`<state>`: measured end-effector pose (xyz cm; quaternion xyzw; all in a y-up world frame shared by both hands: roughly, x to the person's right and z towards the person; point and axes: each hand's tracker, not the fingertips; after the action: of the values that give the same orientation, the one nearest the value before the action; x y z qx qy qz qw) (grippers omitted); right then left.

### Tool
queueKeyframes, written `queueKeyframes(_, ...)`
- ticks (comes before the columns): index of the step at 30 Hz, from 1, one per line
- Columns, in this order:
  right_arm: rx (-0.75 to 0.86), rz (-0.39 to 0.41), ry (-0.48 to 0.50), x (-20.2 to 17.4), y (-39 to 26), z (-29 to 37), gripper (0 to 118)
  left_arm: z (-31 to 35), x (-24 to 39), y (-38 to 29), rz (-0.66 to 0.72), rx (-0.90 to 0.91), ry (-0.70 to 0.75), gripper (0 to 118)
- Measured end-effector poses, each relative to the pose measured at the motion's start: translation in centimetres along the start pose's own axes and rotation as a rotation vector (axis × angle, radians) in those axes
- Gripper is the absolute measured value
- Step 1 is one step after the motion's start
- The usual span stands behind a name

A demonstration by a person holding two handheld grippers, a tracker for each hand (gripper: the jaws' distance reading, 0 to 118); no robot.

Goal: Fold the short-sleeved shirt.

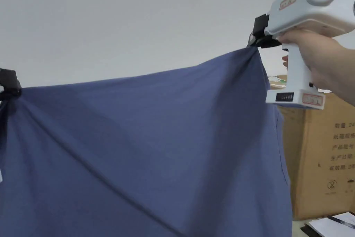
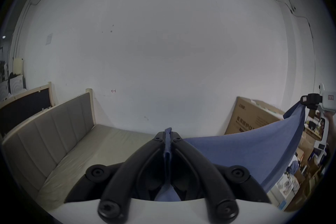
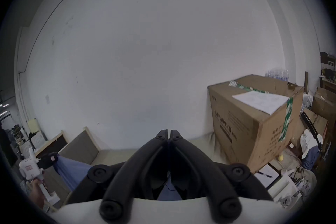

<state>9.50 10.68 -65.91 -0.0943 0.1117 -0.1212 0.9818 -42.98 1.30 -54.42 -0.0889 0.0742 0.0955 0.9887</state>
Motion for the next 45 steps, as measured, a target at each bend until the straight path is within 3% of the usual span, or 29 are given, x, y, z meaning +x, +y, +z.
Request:
queueKeyframes(5, 0.116, 0.064, -0.025, -2.4, -0.2, -2.0, 0, -5.4, 0.1, 1.1, 0.022, 0.072, 0.031, 2)
queueKeyframes(7, 0.149, 0.082, -0.038, -1.2, 0.5, -6.6, 0, -7.1, 0.2, 0.8, 0.01, 0.118, 0.045, 2)
queueKeyframes(12, 0.25, 0.146, -0.103, -1.3, -2.8, -8.9, 0, -10.4, 1.0, -1.9, -0.069, 0.189, 0.064, 2)
queueKeyframes(15, 0.247, 0.143, -0.15, -0.2, -7.1, -10.5, 0, -12.6, 1.3, -5.4, -0.093, 0.119, 0.074, 2)
queueKeyframes(18, 0.109, 0.118, -0.173, 2.0, -13.6, -12.7, 0, -15.0, 1.0, -10.8, -0.106, -0.048, 0.065, 2)
queueKeyframes(23, -0.285, 0.037, -0.199, 7.0, -30.9, -13.7, 0, -15.5, -0.2, -24.8, -0.069, -0.371, 0.035, 2)
queueKeyframes(26, -0.516, 0.01, -0.224, 10.3, -41.1, -11.1, 0, -12.7, -1.4, -32.5, 0.038, -0.519, 0.027, 2)
queueKeyframes(28, -0.654, -0.016, -0.172, 11.8, -46.0, -8.1, 0, -9.7, -2.6, -36.3, 0.094, -0.589, -0.008, 2)
queueKeyframes(30, -0.731, -0.031, -0.136, 12.5, -48.9, -3.7, 0, -6.6, -3.4, -39.1, 0.038, -0.659, -0.002, 2)
queueKeyframes(34, -0.801, -0.078, -0.047, 13.6, -50.6, 6.4, 0, 0.7, -5.8, -41.4, -0.075, -0.7, -0.065, 2)
queueKeyframes(40, -0.827, 0.061, -0.078, 15.1, -51.0, 18.2, 0, 11.0, -9.4, -42.3, -0.074, -0.73, -0.088, 2)
queueKeyframes(45, -0.835, 0.037, -0.123, 16.6, -50.9, 22.9, 0, 16.6, -8.7, -43.3, -0.126, -0.784, -0.19, 2)
